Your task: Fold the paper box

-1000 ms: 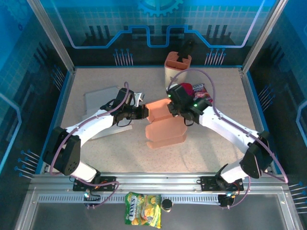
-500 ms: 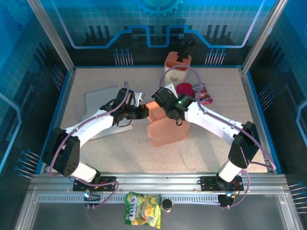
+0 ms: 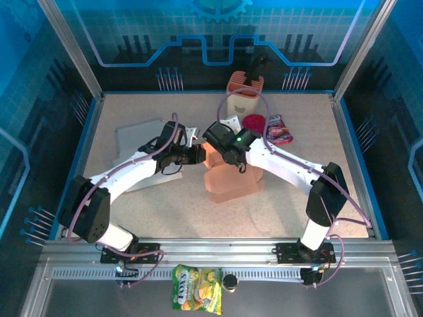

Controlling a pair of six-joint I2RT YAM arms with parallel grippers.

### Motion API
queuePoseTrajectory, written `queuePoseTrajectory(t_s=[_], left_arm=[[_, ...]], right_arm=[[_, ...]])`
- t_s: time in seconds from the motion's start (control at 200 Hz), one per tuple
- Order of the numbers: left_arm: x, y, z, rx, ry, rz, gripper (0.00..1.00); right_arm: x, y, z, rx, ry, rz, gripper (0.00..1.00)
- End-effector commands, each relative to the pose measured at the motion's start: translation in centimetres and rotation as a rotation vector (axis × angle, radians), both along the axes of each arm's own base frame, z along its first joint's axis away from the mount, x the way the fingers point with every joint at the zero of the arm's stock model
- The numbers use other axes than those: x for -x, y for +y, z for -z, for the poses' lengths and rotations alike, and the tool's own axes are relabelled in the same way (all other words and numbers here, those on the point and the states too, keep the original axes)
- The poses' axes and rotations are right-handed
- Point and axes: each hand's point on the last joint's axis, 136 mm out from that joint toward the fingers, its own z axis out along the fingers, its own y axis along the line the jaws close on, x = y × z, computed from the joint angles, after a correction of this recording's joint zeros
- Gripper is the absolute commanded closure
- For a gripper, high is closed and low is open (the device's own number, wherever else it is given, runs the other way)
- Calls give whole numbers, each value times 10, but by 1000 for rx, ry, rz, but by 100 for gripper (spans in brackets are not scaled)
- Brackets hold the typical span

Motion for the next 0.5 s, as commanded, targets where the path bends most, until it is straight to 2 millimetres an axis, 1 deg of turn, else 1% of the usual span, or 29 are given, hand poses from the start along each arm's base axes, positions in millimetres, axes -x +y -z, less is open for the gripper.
queuePoseTrajectory(t_s=[0.0,0.105,0.26,0.29,0.37,0.435,0.495], left_arm=[[0,0,-11,7,-22,3,100],[0,0,-10,6,-21,2,100],[0,0,-11,9,-22,2,100],[0,0,-11,8,-21,1,100],[0,0,-10,6,-19,0,100],[0,1,-10,4,-20,-3,100],[-1,1,-11,5,-21,-9,100]], right_arm=[[2,-9,0,18,14,5,77],[3,-11,9,-4,44,6,76],[3,-18,17,-3,52,24,78],[2,-19,17,2,49,28,80],[2,-21,15,15,34,41,93],[2,-25,12,31,24,60,98],[2,-28,11,57,18,83,100]])
